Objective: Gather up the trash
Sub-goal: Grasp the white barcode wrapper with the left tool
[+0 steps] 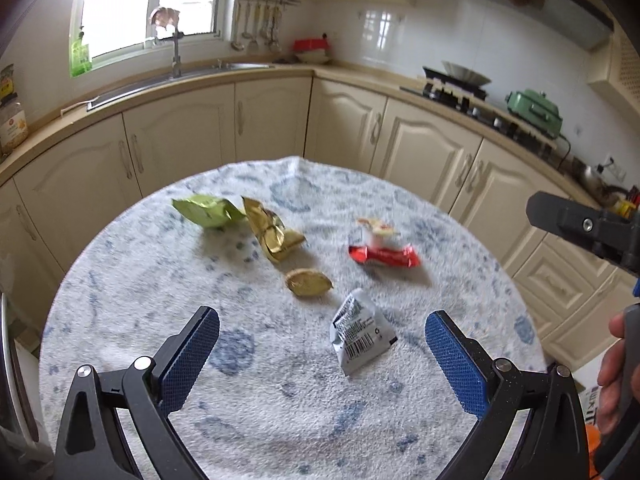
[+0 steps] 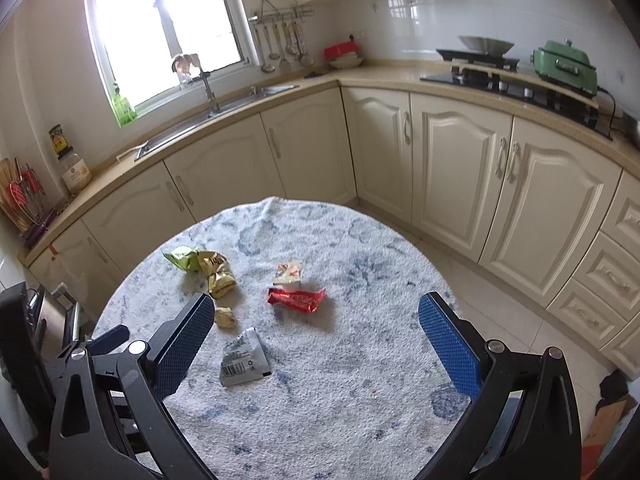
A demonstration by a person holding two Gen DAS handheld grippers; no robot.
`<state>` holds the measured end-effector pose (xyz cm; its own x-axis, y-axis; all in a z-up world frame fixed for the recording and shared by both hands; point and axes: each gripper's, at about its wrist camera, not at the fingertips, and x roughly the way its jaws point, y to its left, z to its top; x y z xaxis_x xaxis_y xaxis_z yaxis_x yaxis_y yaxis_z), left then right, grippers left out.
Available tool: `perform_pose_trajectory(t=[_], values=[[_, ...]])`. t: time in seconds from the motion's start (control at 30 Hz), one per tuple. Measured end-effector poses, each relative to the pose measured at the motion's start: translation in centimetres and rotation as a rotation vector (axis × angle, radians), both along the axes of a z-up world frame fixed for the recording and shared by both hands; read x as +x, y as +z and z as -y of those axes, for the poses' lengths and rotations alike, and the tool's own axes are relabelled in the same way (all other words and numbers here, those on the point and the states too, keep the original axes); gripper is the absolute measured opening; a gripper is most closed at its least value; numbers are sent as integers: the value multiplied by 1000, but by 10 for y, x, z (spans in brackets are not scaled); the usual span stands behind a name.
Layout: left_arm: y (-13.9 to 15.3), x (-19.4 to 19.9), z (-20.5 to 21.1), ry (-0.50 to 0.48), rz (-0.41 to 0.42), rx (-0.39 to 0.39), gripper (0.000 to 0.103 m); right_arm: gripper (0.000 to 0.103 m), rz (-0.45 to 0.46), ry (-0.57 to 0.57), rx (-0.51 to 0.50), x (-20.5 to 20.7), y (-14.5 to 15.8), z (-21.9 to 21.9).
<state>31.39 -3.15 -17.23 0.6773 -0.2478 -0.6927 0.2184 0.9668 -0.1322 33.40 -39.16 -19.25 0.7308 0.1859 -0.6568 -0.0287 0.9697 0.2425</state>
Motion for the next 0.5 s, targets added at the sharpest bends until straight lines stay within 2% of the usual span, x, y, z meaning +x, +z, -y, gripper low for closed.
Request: perform_pose_trajectory(t=[0.2,0.27,0.37,0.43,0.5], values=[[-43,46,35,-28,-114,61,89,103,-76,13,18,18,-32,7],[-54,61,43,-31,-150,74,82,103,-100,20,21,23,-41,7],[-56,74,52,-40,-131,100,73,103,-125,31,24,29,-51,8],[-56,81,54,-57,-126,75,48,103,-137,33,27,31,-56,7],[-58,90,54,-76,-131,55,36,103,-145,37,33,34,-59,6]])
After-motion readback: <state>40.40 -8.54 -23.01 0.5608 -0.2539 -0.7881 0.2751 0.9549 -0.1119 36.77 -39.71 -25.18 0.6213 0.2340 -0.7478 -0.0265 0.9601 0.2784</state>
